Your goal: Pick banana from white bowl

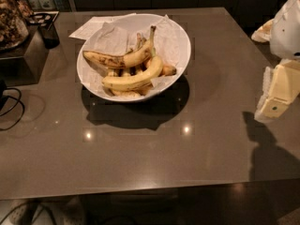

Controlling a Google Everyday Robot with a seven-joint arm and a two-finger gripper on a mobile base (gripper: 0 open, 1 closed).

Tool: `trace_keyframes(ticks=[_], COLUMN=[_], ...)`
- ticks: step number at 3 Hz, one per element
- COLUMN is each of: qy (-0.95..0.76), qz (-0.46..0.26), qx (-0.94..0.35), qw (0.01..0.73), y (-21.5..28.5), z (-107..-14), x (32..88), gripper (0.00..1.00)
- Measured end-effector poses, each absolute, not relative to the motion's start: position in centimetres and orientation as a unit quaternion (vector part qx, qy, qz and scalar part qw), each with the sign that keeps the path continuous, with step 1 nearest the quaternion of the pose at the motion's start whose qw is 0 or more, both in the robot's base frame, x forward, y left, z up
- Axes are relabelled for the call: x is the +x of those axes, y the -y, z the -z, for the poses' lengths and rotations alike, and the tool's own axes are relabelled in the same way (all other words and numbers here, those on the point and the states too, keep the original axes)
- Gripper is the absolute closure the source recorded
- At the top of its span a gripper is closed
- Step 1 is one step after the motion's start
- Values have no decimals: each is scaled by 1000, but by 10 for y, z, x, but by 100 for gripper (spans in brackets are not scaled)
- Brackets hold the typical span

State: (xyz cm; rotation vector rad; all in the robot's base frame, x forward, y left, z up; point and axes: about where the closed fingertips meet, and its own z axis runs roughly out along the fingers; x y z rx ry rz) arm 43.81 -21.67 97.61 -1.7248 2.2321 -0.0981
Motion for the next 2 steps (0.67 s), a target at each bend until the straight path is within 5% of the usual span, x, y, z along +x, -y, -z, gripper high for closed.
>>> trace_keyframes(ticks=[2], qy=[-762], qz=[36], qx=[-628], qw=[153], y=[192], z=[-986], x=[446], gripper=[0])
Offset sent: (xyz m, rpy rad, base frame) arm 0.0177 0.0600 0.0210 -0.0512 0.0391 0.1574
